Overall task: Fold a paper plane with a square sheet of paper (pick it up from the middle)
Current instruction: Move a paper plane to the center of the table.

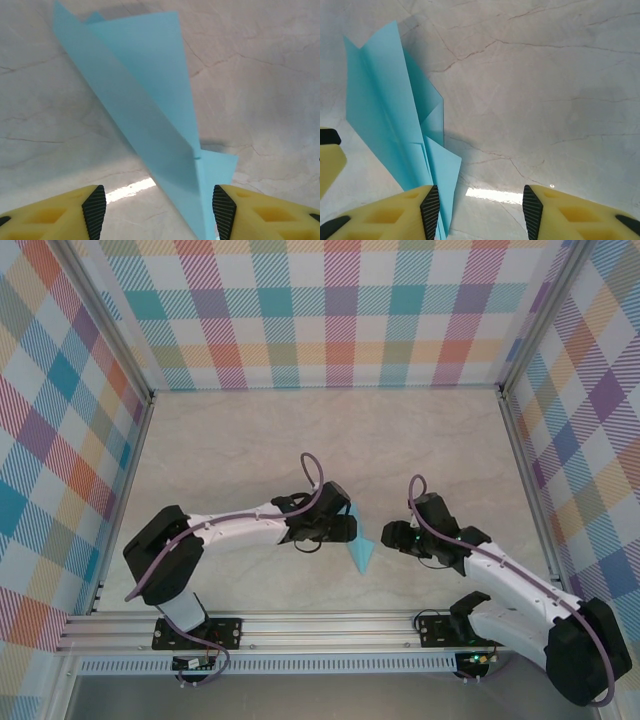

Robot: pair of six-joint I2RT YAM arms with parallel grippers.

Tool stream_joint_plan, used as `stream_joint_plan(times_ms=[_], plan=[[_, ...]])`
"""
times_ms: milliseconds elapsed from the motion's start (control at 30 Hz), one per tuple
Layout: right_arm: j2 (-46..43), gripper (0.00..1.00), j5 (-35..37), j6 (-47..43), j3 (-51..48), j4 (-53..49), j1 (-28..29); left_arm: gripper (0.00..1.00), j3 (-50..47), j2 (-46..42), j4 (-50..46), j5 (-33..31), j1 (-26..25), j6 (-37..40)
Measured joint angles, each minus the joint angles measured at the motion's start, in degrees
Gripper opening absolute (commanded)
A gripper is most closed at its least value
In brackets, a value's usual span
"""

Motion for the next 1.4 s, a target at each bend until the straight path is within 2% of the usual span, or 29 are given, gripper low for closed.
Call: stream_joint_plan(times_ms=[133,267,333,400,500,600,700,800,900,1033,1400], plan=[[-0.1,0.63,-1.1,-0.3,-0.1,0.2,0.0,0.71,1.5,2.4,0.0,-0.2,-0.7,-0.7],[0.9,0.72,-3.0,-0.5,-0.5,0.9,0.0,0.72,3.3,5.3,-1.2,-0.9,-0.7,-1.4],[1.7,0.73,-3.8,-0.6,-0.7,1.5,0.0,0.71,4.4,6.5,-1.4,-1.0,-0.7,-1.5],[2.5,0.73,-4.7,-0.6,-0.7,1.9,0.0,0.66,5.4,7.4,-1.7,-1.0,-0.7,-1.6],[3.5,0.74,-5.9,-0.6,-0.7,2.4,0.0,0.48,6.0,7.8,-2.1,-1.3,-0.6,-1.8],[4.7,0.75,-7.0,-0.6,-0.7,3.0,0.0,0.38,5.9,7.7,-2.2,-1.4,-0.5,-2.1],[6.7,0.75,-8.3,-0.6,-0.5,3.3,0.0,0.2,4.1,6.7,-1.0,-1.3,-0.3,-2.5],[9.2,0.75,-9.5,-0.6,0.5,3.6,0.0,0.1,1.5,4.7,0.1,-1.4,0.0,-2.8],[11.6,0.76,-10.6,-0.6,1.8,4.4,0.1,0.04,-0.7,2.8,1.7,-1.3,0.4,-2.8],[15.5,0.73,-12.0,-0.6,3.7,5.8,0.8,0.02,-2.5,1.7,3.8,-0.8,1.2,-2.8],[24.3,0.7,-14.8,-0.3,8.4,9.7,3.0,0.02,-5.0,1.2,6.4,0.2,2.1,-2.7]])
